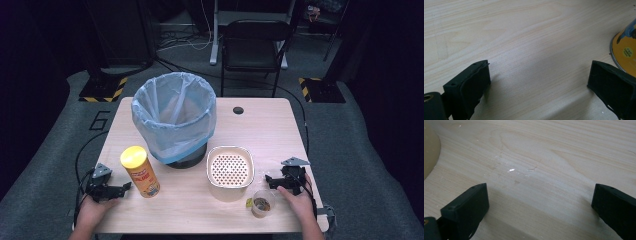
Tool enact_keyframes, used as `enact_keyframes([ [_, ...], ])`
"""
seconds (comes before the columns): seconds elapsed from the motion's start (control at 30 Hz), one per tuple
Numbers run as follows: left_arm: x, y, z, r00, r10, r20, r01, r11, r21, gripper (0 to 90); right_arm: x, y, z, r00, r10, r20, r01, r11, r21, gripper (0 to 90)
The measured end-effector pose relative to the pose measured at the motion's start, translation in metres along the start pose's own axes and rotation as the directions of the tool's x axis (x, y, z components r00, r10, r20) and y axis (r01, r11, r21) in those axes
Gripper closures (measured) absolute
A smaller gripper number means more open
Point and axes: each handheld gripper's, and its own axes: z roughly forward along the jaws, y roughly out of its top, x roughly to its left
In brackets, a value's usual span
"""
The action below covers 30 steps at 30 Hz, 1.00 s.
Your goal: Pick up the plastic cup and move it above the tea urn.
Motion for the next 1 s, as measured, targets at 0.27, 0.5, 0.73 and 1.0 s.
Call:
enact_keyframes([
  [0.27,0.0006,0.0016,-0.0005,1.0,-0.002,0.001,0.002,0.9998,0.019,3.8,0.0,0.0002,0.0,1.0,-0.007,-0.007,0.007,1.0,0.006,0.0],
  [0.5,-0.0004,0.0012,0.0014,0.9998,-0.018,-0.004,0.018,0.9998,-0.001,4.0,-0.0002,-0.0001,-0.0003,0.9999,-0.016,-0.004,0.016,0.9999,0.005,0.4],
  [0.73,0.0,0.0015,0.0009,0.9999,-0.013,-0.006,0.013,0.9999,0.005,4.1,0.0012,0.0001,-0.0006,1.0,-0.005,-0.007,0.005,1.0,0.001,3.6],
  [1.0,-0.0008,0.0011,0.0013,0.9997,-0.021,-0.009,0.021,0.9998,0.0,4.1,0.0047,-0.0027,-0.0078,0.999,-0.026,-0.035,0.025,0.9987,-0.045,32.8],
])
